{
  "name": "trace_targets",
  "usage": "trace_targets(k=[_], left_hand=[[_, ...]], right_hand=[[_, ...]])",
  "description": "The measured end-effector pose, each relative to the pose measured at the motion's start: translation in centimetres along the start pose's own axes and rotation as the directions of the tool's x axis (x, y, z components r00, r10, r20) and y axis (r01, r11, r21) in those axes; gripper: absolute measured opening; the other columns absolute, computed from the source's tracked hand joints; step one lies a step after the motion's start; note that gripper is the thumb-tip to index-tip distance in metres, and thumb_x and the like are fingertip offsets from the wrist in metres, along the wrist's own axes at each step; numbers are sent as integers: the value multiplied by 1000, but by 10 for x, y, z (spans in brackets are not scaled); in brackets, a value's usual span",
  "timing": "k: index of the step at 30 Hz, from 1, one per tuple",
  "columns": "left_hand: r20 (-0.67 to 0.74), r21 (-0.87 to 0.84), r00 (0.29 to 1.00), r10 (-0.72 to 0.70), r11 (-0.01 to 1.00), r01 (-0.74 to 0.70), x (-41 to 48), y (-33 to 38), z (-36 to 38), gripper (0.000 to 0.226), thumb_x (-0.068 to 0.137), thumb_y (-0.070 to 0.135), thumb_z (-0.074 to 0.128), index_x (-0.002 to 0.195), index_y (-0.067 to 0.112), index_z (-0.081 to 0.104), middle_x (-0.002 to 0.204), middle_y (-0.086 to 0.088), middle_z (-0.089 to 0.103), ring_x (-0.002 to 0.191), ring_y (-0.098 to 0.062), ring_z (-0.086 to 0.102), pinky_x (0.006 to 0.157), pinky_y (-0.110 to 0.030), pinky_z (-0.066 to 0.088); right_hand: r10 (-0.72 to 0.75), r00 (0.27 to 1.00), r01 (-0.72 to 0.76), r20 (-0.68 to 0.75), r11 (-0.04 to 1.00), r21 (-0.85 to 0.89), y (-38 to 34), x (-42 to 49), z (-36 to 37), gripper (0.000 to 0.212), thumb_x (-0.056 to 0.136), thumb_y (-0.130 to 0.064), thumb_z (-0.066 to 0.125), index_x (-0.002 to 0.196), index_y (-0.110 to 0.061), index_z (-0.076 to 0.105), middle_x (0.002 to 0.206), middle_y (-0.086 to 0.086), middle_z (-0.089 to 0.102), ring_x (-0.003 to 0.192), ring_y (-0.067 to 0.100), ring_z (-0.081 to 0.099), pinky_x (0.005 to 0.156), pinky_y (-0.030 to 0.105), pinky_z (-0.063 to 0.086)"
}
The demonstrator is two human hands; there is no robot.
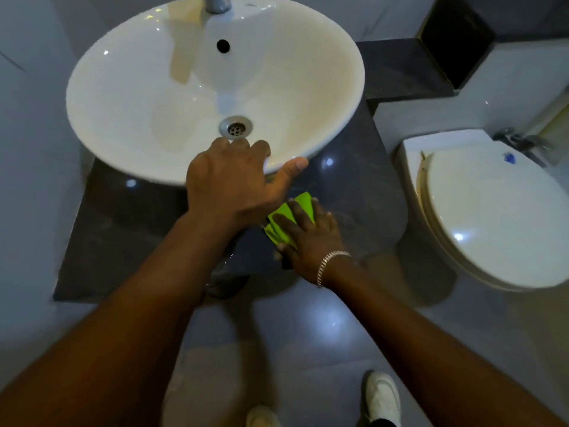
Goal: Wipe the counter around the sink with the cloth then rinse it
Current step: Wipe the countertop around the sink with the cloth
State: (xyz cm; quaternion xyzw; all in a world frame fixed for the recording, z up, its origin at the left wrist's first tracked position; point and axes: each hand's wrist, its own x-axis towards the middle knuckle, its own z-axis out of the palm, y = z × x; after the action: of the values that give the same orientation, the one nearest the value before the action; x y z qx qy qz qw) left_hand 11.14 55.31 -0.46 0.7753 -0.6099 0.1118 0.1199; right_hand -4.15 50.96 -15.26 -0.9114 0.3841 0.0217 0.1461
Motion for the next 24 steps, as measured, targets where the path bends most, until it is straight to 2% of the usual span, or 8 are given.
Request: trace_targets(k=[2, 4, 9, 11, 14, 17, 21, 24], left_hand=[[-32, -6, 999, 25, 1000, -26, -1, -2, 1, 72, 82, 77, 22, 91, 19, 62, 92, -14, 65, 90, -39, 57, 61, -36, 34], [-62, -3, 997, 41, 999, -41, -4, -1, 1, 71, 83, 76, 24, 93, 17, 63, 93, -17, 65, 90, -40, 58, 61, -37, 32], [-94, -5, 996, 10, 1000, -11, 0, 5, 3, 69, 89, 69, 29, 102, 12, 65, 99, -27, 64, 93, -45, 58, 65, -39, 31], [-109, -5, 994, 16, 1000, -17, 2, 5, 3, 69, 89, 69, 28, 100, 11, 65, 98, -27, 64, 92, -45, 58, 64, -38, 30], [-111, 9, 992, 58, 998, -57, 0, 1, 2, 66, 90, 67, 28, 98, 12, 64, 97, -23, 65, 90, -44, 58, 60, -36, 29], [-103, 0, 989, 110, 994, -110, -1, -2, 3, 61, 91, 65, 30, 97, 13, 62, 96, -20, 65, 90, -43, 58, 60, -36, 29], [-111, -1, 989, 101, 995, -102, -3, -3, 4, 62, 92, 64, 29, 104, 13, 63, 98, -21, 65, 91, -42, 59, 62, -38, 35], [-116, 29, 991, 69, 997, -66, -1, 0, 4, 65, 91, 64, 27, 103, 12, 63, 98, -21, 65, 91, -42, 59, 62, -37, 33]], right_hand=[[4, 998, -5, -64, 1000, -16, 18, -28, 2, 59, 91, -59, 28, 147, -44, 19, 163, -5, 7, 148, 38, -2, 115, 60, 13], [112, 990, -114, -87, 993, -21, 45, -37, -3, 62, 88, -62, 22, 147, -44, 19, 163, -4, 9, 147, 40, 3, 113, 61, 17], [359, 933, -359, -33, 933, 13, 35, 25, -13, 64, 92, -58, 34, 149, -40, 14, 163, 3, -2, 145, 46, -8, 115, 62, 5], [289, 957, -289, -25, 957, 7, -2, 35, -4, 64, 93, -56, 35, 150, -39, 11, 163, 3, -4, 144, 47, -12, 115, 63, 2], [72, 996, -72, -45, 997, -9, -46, 12, 13, 65, 91, -55, 39, 149, -38, 17, 163, 3, 4, 145, 45, -7, 114, 63, 7], [-8, 989, 9, -145, 1000, 4, -25, -21, 15, 63, 87, -57, 41, 146, -38, 29, 161, 4, 19, 146, 44, 10, 111, 61, 16], [223, 950, -239, -219, 970, -48, 63, -43, 6, 66, 84, -62, 33, 146, -38, 30, 159, 6, 25, 143, 44, 19, 110, 63, 23], [381, 878, -401, -292, 916, -13, 75, -35, 1, 65, 85, -60, 34, 144, -34, 35, 158, 9, 26, 141, 47, 21, 109, 60, 25]])
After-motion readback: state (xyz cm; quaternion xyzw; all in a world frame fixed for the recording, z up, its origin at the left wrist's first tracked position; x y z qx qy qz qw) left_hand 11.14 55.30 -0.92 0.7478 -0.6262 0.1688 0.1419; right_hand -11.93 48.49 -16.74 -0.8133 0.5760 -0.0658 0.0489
